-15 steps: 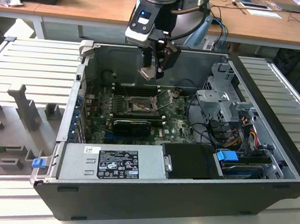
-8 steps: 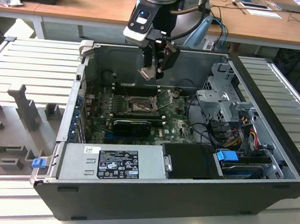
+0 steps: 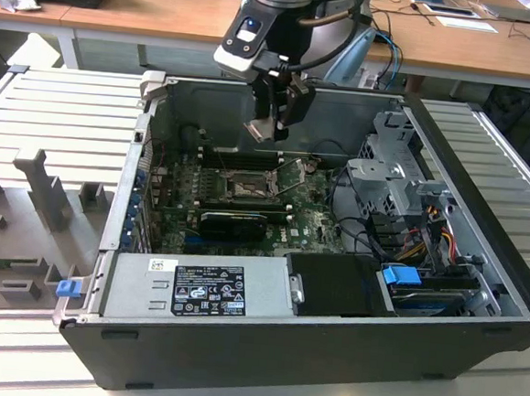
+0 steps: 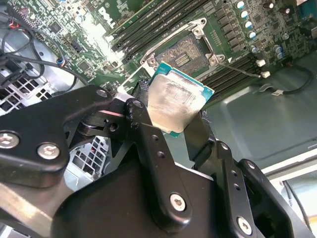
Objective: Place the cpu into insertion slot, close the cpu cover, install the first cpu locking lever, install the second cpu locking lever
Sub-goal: 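Place the cpu into insertion slot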
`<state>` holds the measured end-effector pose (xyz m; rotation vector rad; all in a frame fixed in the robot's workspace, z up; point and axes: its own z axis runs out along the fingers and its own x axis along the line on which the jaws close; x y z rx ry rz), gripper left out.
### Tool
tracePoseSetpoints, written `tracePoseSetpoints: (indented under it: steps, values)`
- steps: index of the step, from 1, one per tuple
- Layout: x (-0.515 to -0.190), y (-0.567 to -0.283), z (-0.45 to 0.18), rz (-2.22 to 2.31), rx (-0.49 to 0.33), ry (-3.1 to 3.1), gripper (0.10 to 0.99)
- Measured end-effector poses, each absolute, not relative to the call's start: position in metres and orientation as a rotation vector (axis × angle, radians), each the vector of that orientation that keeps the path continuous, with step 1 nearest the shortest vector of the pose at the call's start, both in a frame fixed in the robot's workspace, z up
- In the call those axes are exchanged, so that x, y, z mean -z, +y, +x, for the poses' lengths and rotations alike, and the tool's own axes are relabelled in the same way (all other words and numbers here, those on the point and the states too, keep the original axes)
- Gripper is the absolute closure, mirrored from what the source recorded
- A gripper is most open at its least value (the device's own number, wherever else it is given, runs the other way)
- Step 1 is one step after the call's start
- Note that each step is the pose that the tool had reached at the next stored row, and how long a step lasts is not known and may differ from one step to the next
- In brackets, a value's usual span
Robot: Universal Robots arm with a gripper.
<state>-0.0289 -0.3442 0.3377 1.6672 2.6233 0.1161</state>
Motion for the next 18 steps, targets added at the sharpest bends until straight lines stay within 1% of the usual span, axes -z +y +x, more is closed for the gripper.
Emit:
tracePoseSetpoints:
  steps: [7,18]
  values:
    - [-0.3363,-0.3442,-0.0289,1.748,-0.115,2.567,0.557]
    - [-0.3286,-0.3442,-0.0289,1.756,-0.114,2.562,0.557]
